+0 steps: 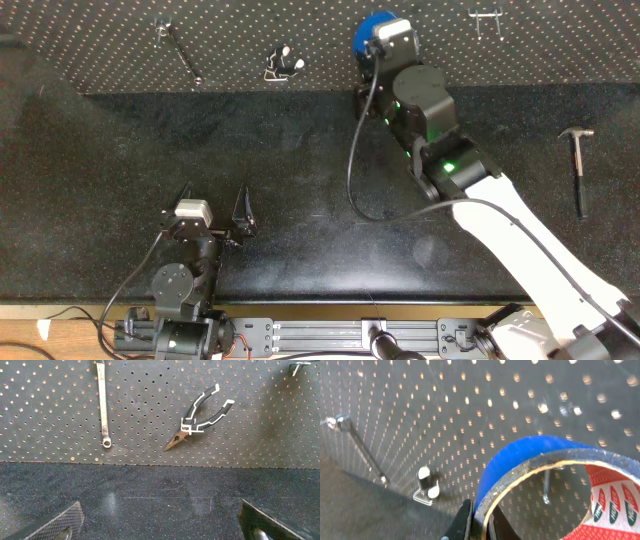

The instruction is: Place Tools Onto Pegboard

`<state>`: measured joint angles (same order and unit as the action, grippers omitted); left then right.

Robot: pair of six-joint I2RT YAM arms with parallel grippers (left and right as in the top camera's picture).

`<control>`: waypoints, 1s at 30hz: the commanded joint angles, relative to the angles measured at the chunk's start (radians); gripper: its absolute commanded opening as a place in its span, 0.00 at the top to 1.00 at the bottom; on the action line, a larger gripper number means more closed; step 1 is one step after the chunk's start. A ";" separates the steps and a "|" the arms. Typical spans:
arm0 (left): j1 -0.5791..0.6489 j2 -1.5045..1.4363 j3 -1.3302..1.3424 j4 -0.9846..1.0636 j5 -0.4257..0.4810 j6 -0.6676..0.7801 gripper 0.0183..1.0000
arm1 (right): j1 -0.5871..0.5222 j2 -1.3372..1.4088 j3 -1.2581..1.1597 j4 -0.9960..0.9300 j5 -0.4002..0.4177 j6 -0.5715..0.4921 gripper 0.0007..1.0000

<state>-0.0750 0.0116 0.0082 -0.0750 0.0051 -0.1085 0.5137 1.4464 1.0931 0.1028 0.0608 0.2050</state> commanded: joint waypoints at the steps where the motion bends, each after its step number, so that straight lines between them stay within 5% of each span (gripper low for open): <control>1: -0.003 -0.008 -0.003 -0.008 0.006 0.010 0.01 | 0.009 0.108 0.007 0.076 0.079 -0.047 0.93; 6: -0.003 -0.008 -0.003 -0.008 0.006 0.010 0.00 | 0.009 0.168 0.007 0.125 0.138 -0.047 0.92; 8: -0.003 -0.008 -0.003 -0.008 0.006 0.010 0.00 | 0.009 0.175 0.007 0.145 0.138 -0.050 0.83; 9: -0.003 -0.008 -0.003 -0.008 0.006 0.010 0.00 | 0.009 0.185 0.007 0.162 0.137 -0.050 0.68; 16: -0.003 -0.008 -0.003 -0.008 0.006 0.010 0.00 | 0.031 0.117 0.007 0.002 0.043 -0.050 0.61; 17: -0.003 -0.008 -0.003 -0.008 0.006 0.010 0.01 | 0.031 0.085 0.007 -0.063 0.034 -0.050 0.53; 18: -0.003 -0.008 -0.003 -0.008 0.006 0.010 0.00 | 0.031 0.023 0.007 -0.201 0.031 -0.050 0.18; 19: -0.003 -0.008 -0.003 -0.008 0.006 0.010 0.00 | 0.030 -0.055 0.007 -0.369 0.031 -0.050 0.02; 20: -0.003 -0.008 -0.003 -0.008 0.006 0.010 0.00 | 0.013 -0.139 0.007 -0.550 0.031 -0.050 0.02; 23: -0.003 -0.008 -0.003 -0.008 0.006 0.010 0.01 | -0.343 -0.224 0.003 -1.145 0.036 0.028 0.02; 25: -0.003 -0.008 -0.003 -0.008 0.006 0.010 0.00 | -0.660 -0.198 -0.024 -1.175 0.017 -0.007 0.02; 30: -0.003 -0.008 -0.003 -0.008 0.006 0.010 0.00 | -0.989 -0.104 -0.031 -1.134 0.016 -0.409 0.02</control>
<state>-0.0750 0.0116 0.0078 -0.0750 0.0051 -0.1085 -0.4149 1.3037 1.0702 -1.0466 0.0769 -0.0250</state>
